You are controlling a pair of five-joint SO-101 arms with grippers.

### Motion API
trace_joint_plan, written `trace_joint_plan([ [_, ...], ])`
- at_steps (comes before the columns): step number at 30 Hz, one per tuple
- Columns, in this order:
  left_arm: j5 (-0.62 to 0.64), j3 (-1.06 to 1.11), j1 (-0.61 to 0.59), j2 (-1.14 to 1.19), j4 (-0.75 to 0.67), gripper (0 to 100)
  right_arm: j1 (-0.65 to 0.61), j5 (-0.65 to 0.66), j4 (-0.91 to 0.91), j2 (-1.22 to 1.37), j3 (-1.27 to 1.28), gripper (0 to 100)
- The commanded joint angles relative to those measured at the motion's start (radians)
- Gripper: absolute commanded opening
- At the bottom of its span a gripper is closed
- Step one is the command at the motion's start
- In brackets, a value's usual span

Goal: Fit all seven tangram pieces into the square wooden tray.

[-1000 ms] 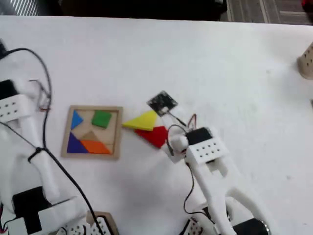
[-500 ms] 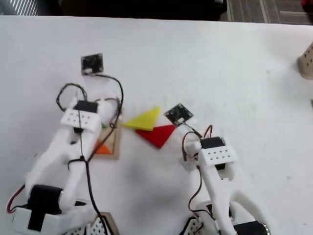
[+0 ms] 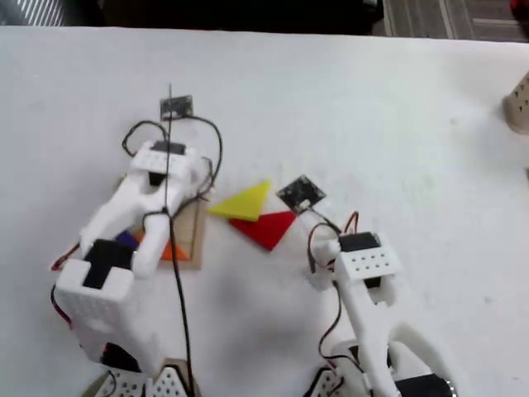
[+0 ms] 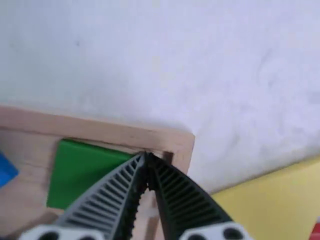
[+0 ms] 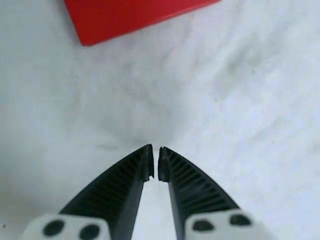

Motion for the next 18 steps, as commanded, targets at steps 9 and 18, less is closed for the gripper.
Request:
trace_joint_plan([
  [9,-0.101,0.164,-0.093,-0.186,0.006,2,0.004,0.014,-0.016,-0.035,-0.003,1.7],
  [18,-0.104,0.284,-0.179,-0.282,0.002,2,0.004,0.014,-0.016,-0.035,-0.003,1.7],
])
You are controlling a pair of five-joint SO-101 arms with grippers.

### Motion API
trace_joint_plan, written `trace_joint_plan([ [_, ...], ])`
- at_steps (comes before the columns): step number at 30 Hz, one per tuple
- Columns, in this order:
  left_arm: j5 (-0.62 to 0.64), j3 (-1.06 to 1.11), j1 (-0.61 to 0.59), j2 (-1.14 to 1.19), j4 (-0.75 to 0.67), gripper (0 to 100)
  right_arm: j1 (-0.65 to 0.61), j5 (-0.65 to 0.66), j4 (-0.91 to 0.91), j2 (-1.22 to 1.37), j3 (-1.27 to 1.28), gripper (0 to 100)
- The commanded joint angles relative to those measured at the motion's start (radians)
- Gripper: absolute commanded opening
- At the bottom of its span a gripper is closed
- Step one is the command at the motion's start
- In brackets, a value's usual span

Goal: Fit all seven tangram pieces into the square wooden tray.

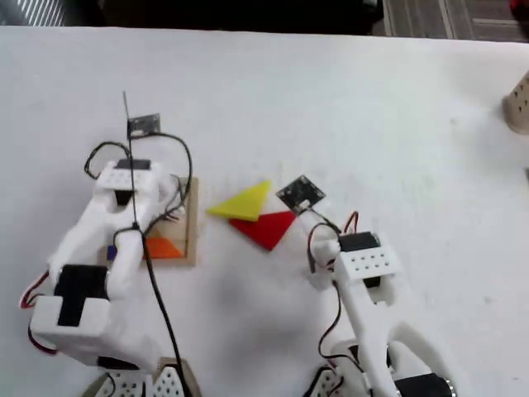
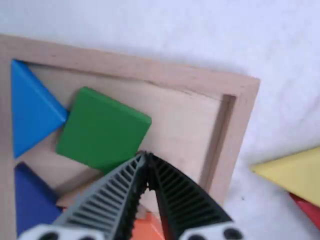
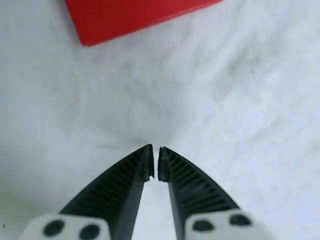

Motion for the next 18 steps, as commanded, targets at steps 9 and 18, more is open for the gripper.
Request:
trace_joint_plan([
  [9,-0.011,0.068,0.028,-0.254,0.002,2,0.004,0.012,-0.028,-0.035,-0.002,1.7],
  [18,-0.080,0.020,0.027,-0.150,-0.095,2,0.004,0.012,-0.028,-0.033,-0.002,1.7],
])
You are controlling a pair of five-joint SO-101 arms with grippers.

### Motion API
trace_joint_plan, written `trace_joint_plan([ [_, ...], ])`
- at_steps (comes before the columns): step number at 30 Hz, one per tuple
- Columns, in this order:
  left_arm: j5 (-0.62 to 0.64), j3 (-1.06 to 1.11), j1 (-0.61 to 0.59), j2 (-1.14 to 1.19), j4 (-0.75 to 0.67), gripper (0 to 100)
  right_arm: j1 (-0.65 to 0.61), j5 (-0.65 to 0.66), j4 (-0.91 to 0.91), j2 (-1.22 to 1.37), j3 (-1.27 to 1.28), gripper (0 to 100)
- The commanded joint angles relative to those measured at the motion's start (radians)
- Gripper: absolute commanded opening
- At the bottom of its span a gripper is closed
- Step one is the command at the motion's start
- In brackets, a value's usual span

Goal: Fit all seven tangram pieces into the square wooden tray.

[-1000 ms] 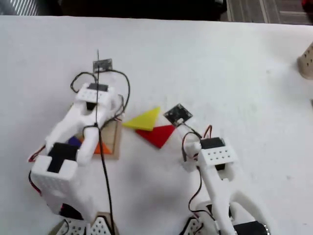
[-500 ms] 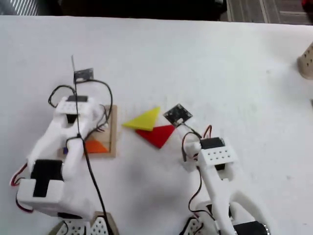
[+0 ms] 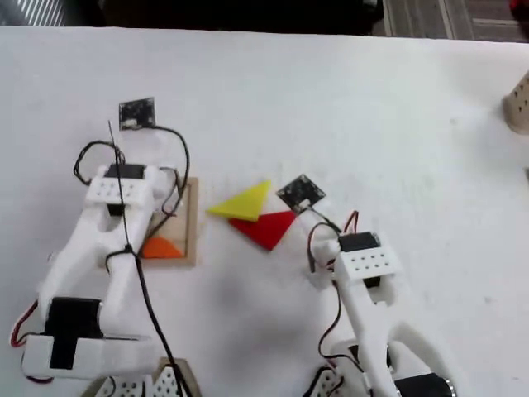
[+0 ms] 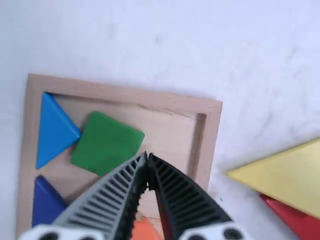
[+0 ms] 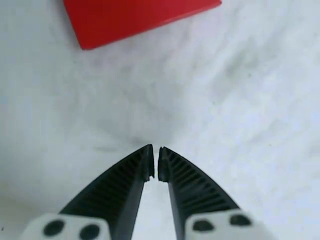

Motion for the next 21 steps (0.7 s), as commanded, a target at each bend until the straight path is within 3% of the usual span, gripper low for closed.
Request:
trace_joint_plan([
  [1,-0.049,-0.069,0.005,0.067,-0.026,2,0.002,0.012,-0.016,-0.033,-0.003,1.7],
  [9,-0.084,-0.206,-0.021,0.245,0.081,2,0.002,0.012,-0.016,-0.033,-0.003,1.7],
  [21,-0.133,-0.206,-0.051,0.246,0.216,2,0.002,0.014,-0.018,-0.033,-0.003,1.7],
])
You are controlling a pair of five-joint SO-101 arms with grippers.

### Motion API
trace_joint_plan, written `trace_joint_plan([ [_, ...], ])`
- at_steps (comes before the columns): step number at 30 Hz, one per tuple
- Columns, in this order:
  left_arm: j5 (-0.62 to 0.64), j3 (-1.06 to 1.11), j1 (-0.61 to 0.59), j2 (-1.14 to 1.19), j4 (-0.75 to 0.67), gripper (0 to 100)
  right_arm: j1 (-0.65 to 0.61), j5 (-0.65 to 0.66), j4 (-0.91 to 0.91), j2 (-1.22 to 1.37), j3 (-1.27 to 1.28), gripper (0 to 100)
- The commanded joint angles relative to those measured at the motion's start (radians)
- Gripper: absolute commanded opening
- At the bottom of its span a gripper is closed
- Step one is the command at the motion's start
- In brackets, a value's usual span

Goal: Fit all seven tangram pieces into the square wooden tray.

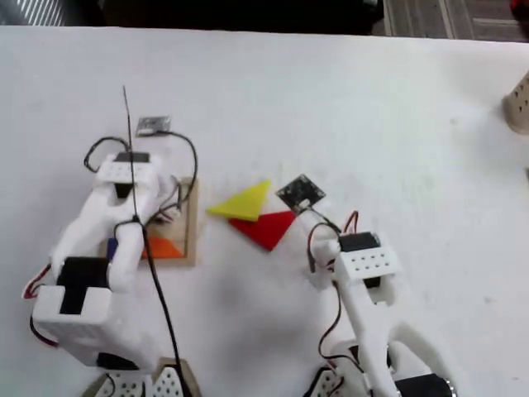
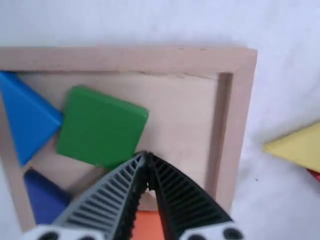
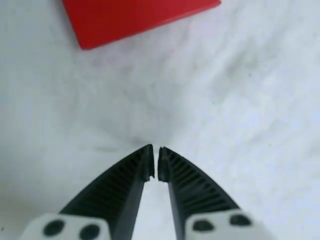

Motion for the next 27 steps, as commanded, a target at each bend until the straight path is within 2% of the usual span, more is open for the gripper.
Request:
trace_joint_plan([
  [1,-0.009,-0.051,-0.027,-0.005,0.032,2,0.004,0.014,-0.018,-0.033,-0.003,1.7],
  [4,-0.009,-0.054,-0.033,-0.005,0.038,2,0.004,0.014,-0.018,-0.033,-0.003,1.7],
  [13,-0.002,-0.104,-0.166,-0.005,0.043,2,0.004,0.014,-0.018,-0.033,-0.003,1.7],
  [20,-0.008,-0.103,-0.114,-0.031,0.044,2,0.004,0.014,-0.018,-0.033,-0.003,1.7],
  [27,-0.009,-0.095,-0.082,-0.286,0.146,2,0.004,0.015,-0.036,-0.033,-0.002,1.7],
])
